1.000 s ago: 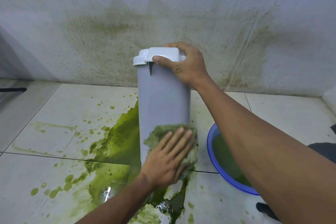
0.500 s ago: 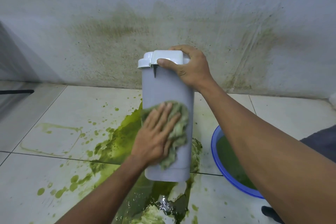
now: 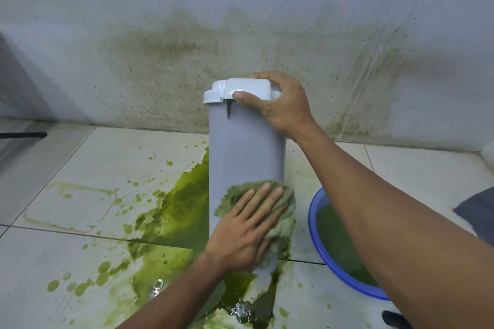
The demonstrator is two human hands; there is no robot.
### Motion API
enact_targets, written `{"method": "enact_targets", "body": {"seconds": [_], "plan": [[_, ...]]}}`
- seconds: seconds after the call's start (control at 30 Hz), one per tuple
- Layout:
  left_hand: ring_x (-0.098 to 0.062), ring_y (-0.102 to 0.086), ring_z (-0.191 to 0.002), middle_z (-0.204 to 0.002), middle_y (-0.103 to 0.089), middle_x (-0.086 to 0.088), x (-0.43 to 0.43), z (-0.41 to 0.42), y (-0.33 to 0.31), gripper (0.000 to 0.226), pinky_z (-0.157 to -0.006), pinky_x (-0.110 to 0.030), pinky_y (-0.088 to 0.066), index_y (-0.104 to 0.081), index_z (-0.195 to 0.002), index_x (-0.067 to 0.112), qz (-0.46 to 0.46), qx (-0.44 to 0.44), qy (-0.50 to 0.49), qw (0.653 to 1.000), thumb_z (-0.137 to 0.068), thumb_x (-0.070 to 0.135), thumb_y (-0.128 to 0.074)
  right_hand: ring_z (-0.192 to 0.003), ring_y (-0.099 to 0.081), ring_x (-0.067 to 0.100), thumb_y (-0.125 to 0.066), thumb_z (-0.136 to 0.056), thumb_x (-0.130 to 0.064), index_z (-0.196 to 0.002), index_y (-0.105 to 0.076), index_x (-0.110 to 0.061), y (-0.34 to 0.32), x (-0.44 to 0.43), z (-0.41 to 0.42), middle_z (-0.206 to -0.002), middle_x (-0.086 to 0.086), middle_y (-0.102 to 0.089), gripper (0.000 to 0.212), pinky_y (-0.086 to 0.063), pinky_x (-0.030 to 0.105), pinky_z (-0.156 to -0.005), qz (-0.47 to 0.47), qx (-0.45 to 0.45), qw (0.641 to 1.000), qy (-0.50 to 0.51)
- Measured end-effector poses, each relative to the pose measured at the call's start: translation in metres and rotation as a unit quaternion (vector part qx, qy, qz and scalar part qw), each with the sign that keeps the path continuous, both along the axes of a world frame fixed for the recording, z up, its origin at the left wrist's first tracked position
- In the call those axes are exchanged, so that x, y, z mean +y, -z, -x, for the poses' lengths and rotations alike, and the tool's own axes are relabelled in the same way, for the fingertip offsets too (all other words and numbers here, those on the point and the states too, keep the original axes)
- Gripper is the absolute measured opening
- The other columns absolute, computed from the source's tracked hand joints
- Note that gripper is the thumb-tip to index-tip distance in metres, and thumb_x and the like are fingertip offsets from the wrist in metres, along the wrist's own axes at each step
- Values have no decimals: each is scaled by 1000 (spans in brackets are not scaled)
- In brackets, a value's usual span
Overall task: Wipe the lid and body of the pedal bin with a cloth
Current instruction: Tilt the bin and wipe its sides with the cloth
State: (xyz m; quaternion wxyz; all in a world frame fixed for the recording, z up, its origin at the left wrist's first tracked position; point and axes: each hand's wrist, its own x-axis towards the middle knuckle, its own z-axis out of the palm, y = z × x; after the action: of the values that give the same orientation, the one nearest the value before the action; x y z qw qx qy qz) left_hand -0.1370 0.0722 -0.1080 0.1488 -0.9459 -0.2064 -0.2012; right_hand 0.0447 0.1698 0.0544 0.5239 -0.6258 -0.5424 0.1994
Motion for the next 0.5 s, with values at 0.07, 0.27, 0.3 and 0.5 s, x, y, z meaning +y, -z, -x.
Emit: {"method": "enact_targets", "body": {"seconds": [0.07, 0.27, 0.3, 0.5], "plan": [[-32, -12, -158, -171, -11, -11, 3, 22, 8, 66, -128, -46, -11, -26, -161, 15, -2, -14, -25, 1000, -102, 43, -38, -108, -59, 6, -81, -57, -71, -103, -70, -38, -1, -1, 3, -114, -17, -65, 58, -54, 35, -90, 2, 4, 1000, -1], [-38, -1, -158, -169, -5, -23, 46, 0, -41, 68, -128, -51, -7, -18, -161, 4, 111, -230, -228, 939, -106, 42, -32, -107, -60, 7, -84, -62, -62, -100, -70, -37, -3, -2, 9, -111, -17, -67, 48, -53, 32, -90, -12, 5, 1000, -1], [-38, -2, -158, -169, -6, -24, 50, -17, -55, 69, -128, -50, -5, -19, -161, 3, 117, -248, -246, 930, -106, 42, -34, -105, -62, 7, -84, -61, -63, -100, -71, -36, -3, -2, 9, -110, -16, -68, 49, -54, 32, -89, -15, 7, 1000, 1], [-38, -12, -157, -168, -15, -20, 34, -50, -51, 74, -128, -53, -8, -32, -159, 9, 20, -147, -172, 974, -96, 42, -53, -103, -65, 9, -85, -59, -63, -97, -72, -33, -1, -3, 4, -107, -14, -70, 49, -56, 36, -87, -24, 25, 999, 0]]}}
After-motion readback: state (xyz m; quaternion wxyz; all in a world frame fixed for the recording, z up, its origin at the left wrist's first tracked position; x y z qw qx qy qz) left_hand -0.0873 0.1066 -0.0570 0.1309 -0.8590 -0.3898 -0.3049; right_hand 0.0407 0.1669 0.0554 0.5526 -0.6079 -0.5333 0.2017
